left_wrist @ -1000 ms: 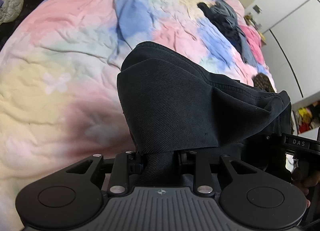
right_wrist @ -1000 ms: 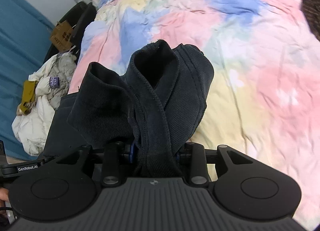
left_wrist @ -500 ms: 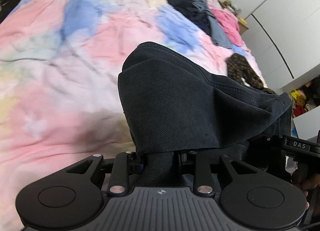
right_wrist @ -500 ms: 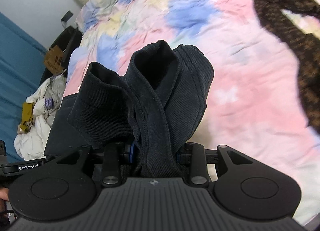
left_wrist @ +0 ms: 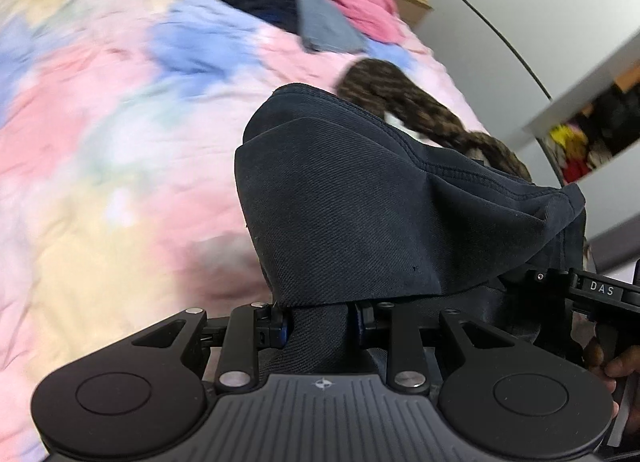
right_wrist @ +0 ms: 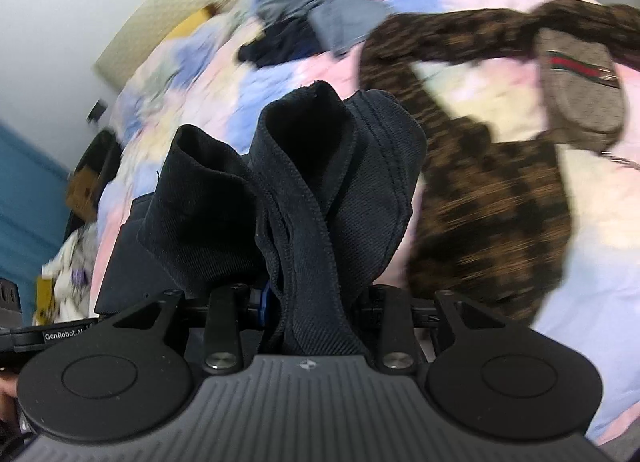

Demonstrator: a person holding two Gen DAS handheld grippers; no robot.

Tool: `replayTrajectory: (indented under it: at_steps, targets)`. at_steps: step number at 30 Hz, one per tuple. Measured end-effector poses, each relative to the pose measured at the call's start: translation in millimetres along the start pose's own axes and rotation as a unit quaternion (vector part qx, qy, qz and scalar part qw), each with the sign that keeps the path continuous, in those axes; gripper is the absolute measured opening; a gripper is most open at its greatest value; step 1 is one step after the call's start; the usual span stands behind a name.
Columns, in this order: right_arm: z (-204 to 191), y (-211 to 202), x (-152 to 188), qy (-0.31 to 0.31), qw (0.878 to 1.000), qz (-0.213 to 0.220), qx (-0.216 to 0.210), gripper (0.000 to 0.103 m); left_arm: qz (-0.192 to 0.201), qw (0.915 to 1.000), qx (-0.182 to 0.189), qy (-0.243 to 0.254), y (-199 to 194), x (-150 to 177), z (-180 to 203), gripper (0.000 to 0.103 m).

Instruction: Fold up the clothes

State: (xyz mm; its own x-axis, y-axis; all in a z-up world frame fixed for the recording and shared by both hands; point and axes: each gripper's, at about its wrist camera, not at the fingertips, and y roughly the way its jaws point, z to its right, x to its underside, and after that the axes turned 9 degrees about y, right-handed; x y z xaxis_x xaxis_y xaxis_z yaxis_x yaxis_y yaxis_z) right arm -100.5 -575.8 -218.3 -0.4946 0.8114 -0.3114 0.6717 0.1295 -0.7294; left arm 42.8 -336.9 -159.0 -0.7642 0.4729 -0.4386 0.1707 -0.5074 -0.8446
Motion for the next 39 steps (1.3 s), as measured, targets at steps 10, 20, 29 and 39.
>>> replayTrajectory:
  at_steps: [10,20,29,39]
  targets:
    - [129,-8,-52,0.089,0.995,0.048,0.015,0.036,-0.044,0.9961,0.031,0.069,124,-61,90,0.029]
    - [225,37,-62,0.162,0.985,0.049,0.026,0.039,-0.091,0.9898,0.025,0.106,247,-90,116,0.032]
    - [264,69,-62,0.200,0.978,0.050,0.015,0.048,-0.101,0.9879,0.023,0.115,279,-90,99,0.046]
    - [246,59,-64,0.198,0.979,0.051,0.030,0.057,-0.111,0.9857,-0.003,0.127,259,-91,103,0.061]
